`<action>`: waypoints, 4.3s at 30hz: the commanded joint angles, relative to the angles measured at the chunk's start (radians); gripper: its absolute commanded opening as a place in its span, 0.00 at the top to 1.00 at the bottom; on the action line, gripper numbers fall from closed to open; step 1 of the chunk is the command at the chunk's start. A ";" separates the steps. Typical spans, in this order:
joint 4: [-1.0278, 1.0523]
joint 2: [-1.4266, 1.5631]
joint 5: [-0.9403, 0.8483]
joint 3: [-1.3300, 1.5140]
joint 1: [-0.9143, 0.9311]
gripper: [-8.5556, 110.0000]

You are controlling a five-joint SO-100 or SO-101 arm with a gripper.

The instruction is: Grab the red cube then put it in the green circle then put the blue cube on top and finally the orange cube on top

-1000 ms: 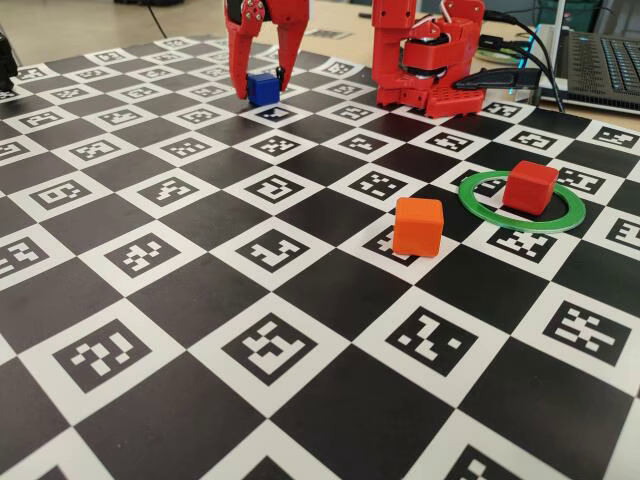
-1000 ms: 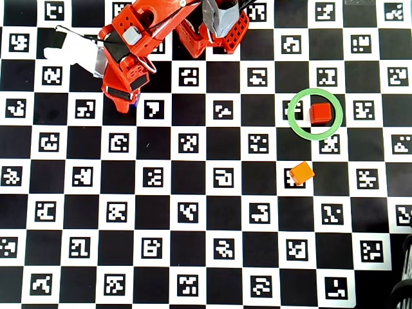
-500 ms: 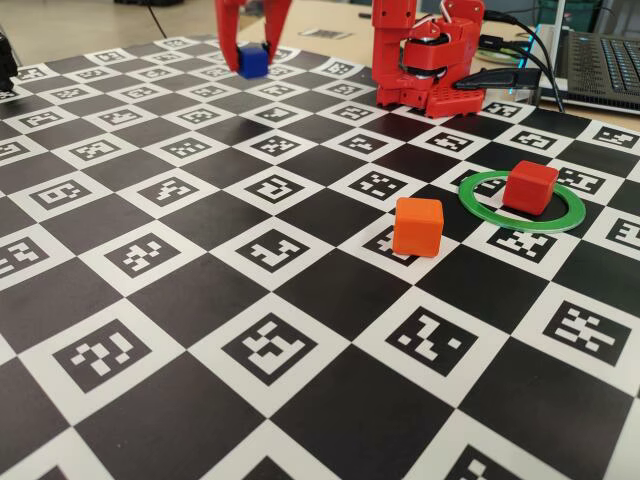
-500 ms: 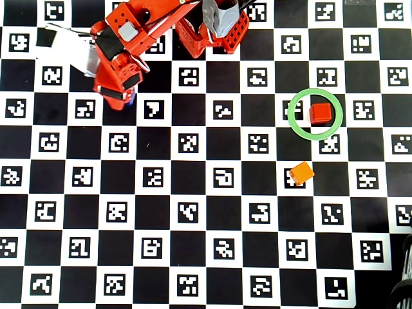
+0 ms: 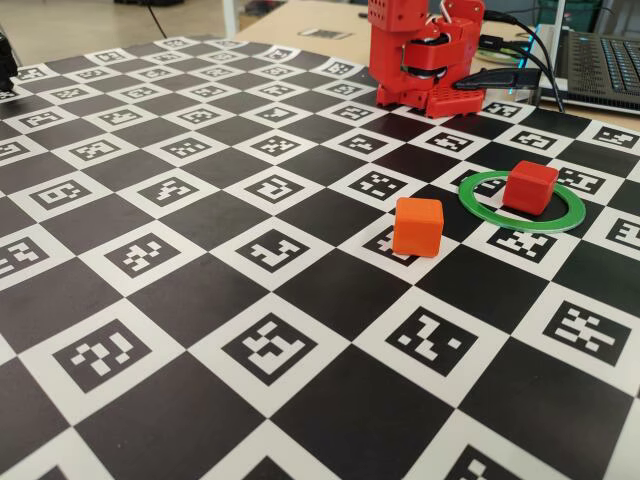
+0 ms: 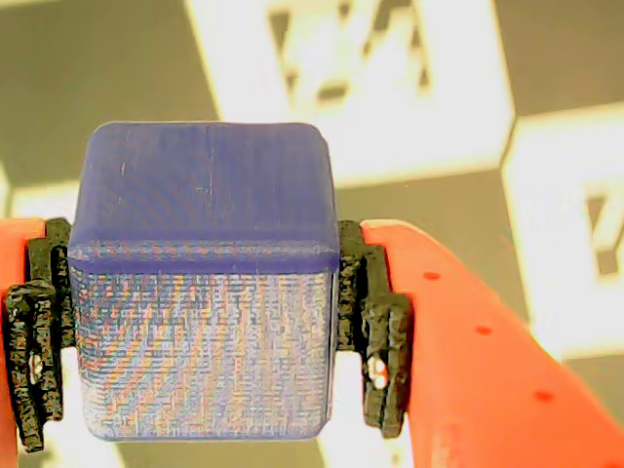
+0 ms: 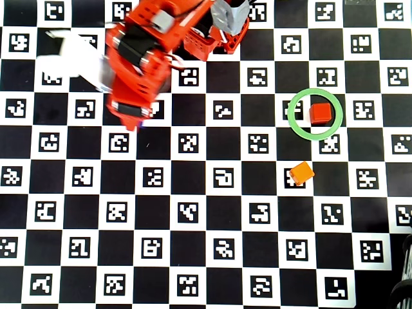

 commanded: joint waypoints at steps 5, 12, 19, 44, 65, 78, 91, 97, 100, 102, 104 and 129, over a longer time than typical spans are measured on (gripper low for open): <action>-0.046 0.034 0.483 -0.017 -0.463 0.90; -0.098 -0.003 0.729 -0.009 -0.779 0.91; -0.109 -0.066 0.767 -0.014 -0.948 0.91; -0.241 -0.293 0.839 -0.043 -1.187 0.91; -0.330 -0.227 0.862 0.120 -1.187 0.92; -0.414 -0.227 0.884 0.201 -1.197 0.92; -0.414 -0.222 0.891 0.207 -1.238 0.91; -0.417 -0.221 0.891 0.207 -1.241 0.91; -0.419 -0.221 0.891 0.207 -1.236 0.91; -0.422 -0.222 0.891 0.209 -1.235 0.91; -0.426 -0.222 0.890 0.212 -1.233 0.91; -0.457 -0.247 0.876 0.241 -1.224 0.90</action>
